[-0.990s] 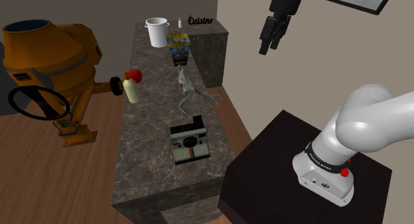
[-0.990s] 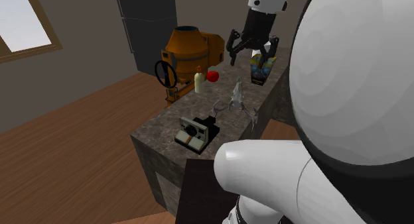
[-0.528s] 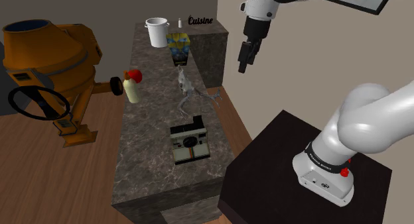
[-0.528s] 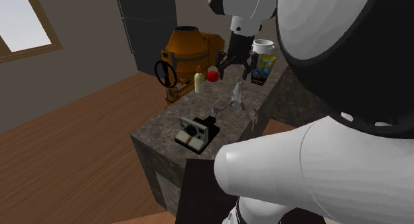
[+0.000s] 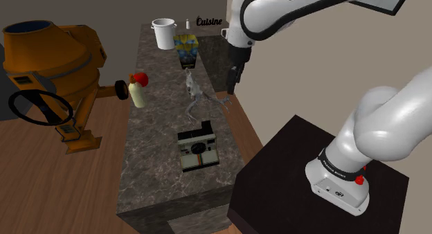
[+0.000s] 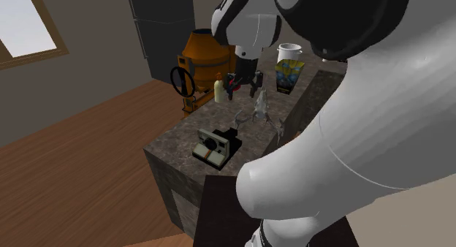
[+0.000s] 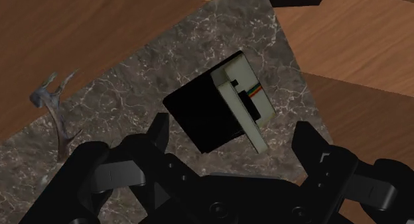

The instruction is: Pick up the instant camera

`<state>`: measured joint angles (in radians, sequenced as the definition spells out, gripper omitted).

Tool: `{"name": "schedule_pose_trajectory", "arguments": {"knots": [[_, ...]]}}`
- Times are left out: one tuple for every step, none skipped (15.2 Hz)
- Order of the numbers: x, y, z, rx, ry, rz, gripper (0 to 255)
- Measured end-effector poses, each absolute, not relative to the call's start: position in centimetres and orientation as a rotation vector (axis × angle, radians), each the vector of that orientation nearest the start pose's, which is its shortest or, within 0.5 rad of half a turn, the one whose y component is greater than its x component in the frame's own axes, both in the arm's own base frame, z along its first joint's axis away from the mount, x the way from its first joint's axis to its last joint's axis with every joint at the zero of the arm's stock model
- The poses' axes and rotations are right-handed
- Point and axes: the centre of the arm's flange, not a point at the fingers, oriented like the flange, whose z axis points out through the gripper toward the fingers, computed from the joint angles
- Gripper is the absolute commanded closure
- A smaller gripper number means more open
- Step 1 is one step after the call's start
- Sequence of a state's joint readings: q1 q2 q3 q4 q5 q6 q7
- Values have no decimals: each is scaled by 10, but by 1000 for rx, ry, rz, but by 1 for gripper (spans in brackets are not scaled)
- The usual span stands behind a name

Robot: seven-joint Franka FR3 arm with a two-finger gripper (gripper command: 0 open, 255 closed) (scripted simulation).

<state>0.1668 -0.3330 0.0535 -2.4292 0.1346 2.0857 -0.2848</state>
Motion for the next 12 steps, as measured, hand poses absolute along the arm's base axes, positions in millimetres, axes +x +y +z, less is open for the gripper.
{"name": "schedule_pose_trajectory", "arguments": {"knots": [[428,112,419,-2966,-690,12,0],[432,118,407,-2962,-723,12,0],[440,125,399,-2957,-757,12,0],[447,133,387,-2952,-791,13,0],[452,140,377,-2947,-824,14,0],[453,146,366,-2941,-857,15,0],[460,154,357,-2935,-891,15,0],[466,161,348,-2929,-924,15,0],[471,168,338,-2922,-958,16,0],[473,179,329,-2915,-991,17,0],[480,184,319,-2907,-1024,17,0],[484,192,310,-2900,-1057,18,0]]}}
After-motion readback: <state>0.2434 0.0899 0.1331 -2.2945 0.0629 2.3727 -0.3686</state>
